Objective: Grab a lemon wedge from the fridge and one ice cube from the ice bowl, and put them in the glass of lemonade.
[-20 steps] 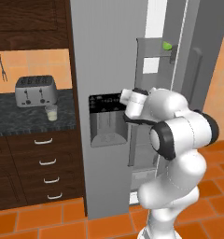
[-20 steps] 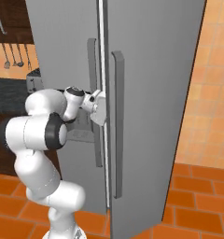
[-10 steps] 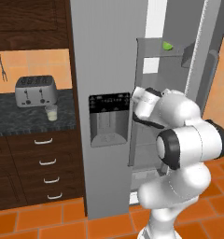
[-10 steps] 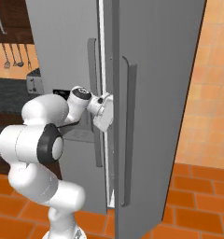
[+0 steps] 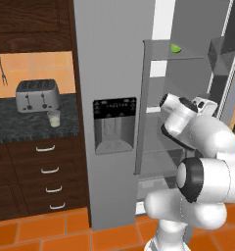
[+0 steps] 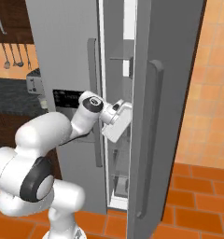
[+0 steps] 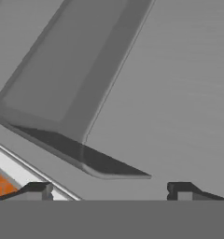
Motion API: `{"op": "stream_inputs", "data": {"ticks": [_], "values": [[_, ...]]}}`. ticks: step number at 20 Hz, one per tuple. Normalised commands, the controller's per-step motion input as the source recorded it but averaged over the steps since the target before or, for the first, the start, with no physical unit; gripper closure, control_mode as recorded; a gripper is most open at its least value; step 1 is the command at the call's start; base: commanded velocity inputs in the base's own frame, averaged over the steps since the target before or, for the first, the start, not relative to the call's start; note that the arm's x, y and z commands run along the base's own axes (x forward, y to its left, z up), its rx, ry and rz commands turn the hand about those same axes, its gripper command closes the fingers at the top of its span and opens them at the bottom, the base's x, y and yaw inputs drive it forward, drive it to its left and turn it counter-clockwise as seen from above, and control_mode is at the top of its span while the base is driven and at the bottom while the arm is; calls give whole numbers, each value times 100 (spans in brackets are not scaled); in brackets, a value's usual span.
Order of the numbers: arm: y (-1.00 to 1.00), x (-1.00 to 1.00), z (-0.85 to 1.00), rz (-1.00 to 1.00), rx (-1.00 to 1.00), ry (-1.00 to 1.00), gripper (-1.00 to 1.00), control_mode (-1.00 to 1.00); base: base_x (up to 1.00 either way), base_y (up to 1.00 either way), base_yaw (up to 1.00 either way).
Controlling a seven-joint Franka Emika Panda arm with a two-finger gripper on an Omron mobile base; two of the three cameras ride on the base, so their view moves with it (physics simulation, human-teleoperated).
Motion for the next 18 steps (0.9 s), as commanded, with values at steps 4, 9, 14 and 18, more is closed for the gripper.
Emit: {"op": "stream_inputs", "data": {"ticks": [4,9,14,18], "values": [[-100,-49,-4,0,16,-3,-100,-100,0,0,0],[-99,-20,0,0,16,-7,-100,-100,0,0,0],[-56,0,7,3,10,-5,-100,-100,0,0,0],[-46,9,2,14,11,-14,-100,-100,0,0,0]]}}
